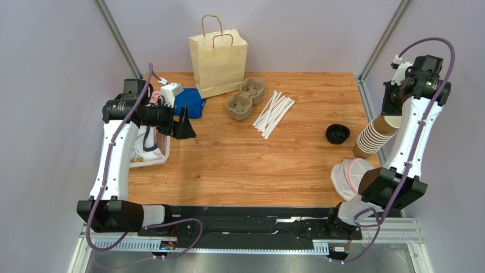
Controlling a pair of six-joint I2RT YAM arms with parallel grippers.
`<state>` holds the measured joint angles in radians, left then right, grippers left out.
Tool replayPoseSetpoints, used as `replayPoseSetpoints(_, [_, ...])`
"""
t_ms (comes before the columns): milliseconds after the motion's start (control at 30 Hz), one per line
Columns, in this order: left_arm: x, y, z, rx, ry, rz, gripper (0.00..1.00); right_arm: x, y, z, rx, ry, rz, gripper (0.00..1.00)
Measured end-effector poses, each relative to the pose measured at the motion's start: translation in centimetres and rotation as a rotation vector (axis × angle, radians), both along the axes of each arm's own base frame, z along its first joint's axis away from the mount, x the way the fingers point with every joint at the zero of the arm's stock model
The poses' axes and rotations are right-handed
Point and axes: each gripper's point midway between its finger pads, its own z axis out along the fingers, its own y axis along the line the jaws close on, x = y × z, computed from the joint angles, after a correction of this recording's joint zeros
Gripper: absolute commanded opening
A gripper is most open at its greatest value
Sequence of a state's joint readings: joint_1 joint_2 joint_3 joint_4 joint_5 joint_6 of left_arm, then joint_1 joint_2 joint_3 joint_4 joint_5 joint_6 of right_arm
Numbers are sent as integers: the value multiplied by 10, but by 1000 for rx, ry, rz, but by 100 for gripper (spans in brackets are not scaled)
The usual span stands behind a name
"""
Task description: Pack the takeout coffee
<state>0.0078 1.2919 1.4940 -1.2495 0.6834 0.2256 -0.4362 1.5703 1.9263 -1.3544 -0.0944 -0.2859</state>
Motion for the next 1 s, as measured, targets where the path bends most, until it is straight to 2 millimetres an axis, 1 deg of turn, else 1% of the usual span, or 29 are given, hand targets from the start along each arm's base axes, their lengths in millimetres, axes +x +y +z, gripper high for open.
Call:
replayPoseSetpoints(233, [2,2,-1,11,-7,9,99,11,7,55,-71,-153,38,0])
replayPoseSetpoints(367, [4,5,-2,26,-9,18,99,12,23,90,-96,-259,109,0])
replayPoseSetpoints(433, [5,6,-2,34,-12,27,99,11,41,105,-93,-312,173,0])
replayPoseSetpoints(467, [6,7,-3,37,-13,32,99,10,55,112,-89,-336,219,0])
replayPoseSetpoints(500, [7,8,-3,41,-13,40,99,9,76,118,-77,-362,290,0])
replayPoseSetpoints(533, [8,8,-3,43,-15,44,99,7,90,121,-64,-377,338,0])
replayPoseSetpoints(567, [10,9,-3,48,-18,55,99,5,115,123,-44,-398,425,0])
replayPoseSetpoints(600, [12,10,-2,50,-23,67,99,1,142,120,-9,-405,518,0])
replayPoseSetpoints(633, [15,11,-1,54,-29,79,99,-7,163,113,19,-400,586,0])
replayPoseSetpoints(667, [17,13,0,56,-38,97,99,-20,193,99,60,-366,684,0])
replayPoseSetpoints(733, [20,15,4,59,-63,124,99,-37,237,77,111,-311,838,0])
replayPoseSetpoints(800, [18,15,8,56,-91,145,99,-50,279,53,134,-246,984,0])
replayPoseSetpoints(900, [13,18,13,55,-120,177,99,-51,326,15,122,-147,1120,0])
replayPoseSetpoints(967, [11,23,14,48,-124,210,99,-47,353,-13,102,-87,1181,0])
replayPoseSetpoints(1000, [11,27,13,40,-118,229,99,-47,362,-23,93,-66,1201,0])
